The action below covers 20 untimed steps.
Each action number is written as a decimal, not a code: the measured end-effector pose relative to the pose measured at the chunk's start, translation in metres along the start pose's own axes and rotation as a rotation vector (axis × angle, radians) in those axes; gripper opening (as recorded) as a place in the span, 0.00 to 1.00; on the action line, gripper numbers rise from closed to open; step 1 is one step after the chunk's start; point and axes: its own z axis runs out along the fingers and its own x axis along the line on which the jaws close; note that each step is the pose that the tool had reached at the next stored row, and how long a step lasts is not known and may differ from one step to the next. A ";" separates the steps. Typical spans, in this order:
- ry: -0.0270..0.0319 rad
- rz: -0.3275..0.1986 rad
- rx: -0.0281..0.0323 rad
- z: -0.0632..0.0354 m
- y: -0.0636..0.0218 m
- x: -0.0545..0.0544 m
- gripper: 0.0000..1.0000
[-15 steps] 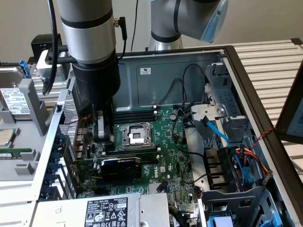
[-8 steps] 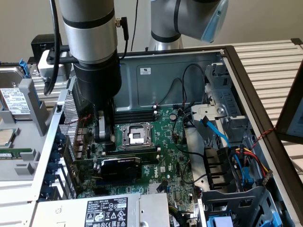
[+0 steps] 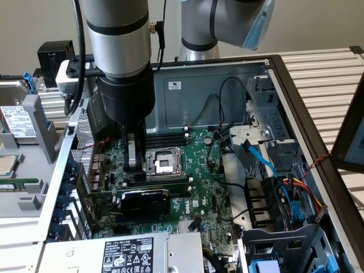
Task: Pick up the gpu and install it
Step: 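Press down on the gpu until it lock into place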
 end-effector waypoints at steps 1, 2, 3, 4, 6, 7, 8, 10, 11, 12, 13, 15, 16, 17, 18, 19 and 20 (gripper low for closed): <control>-0.0010 0.000 -0.0140 0.0001 -0.0006 0.001 0.11; -0.0022 0.000 -0.0290 0.0003 -0.0012 0.002 0.11; -0.0042 0.000 -0.0392 0.0005 -0.0025 0.002 0.11; -0.0059 0.000 -0.0404 0.0007 -0.0040 0.003 0.11; -0.0070 0.000 -0.0401 0.0020 -0.0049 0.004 0.11; -0.0070 0.000 -0.0391 0.0035 -0.0049 0.004 0.11; -0.0069 0.000 -0.0380 0.0051 -0.0050 0.004 0.11; -0.0073 0.000 -0.0354 0.0085 -0.0051 0.005 0.11; -0.0076 0.000 -0.0346 0.0102 -0.0051 0.005 0.11; -0.0082 0.000 -0.0338 0.0117 -0.0051 0.005 0.11; -0.0086 0.000 -0.0329 0.0131 -0.0051 0.005 0.11; -0.0100 0.000 -0.0318 0.0160 -0.0052 0.005 0.11; -0.0105 0.000 -0.0314 0.0171 -0.0053 0.005 0.11; -0.0110 0.000 -0.0308 0.0182 -0.0053 0.005 0.11; -0.0115 0.000 -0.0299 0.0193 -0.0054 0.005 0.11; -0.0118 0.000 -0.0295 0.0205 -0.0054 0.005 0.11; -0.0121 0.000 -0.0294 0.0214 -0.0054 0.005 0.11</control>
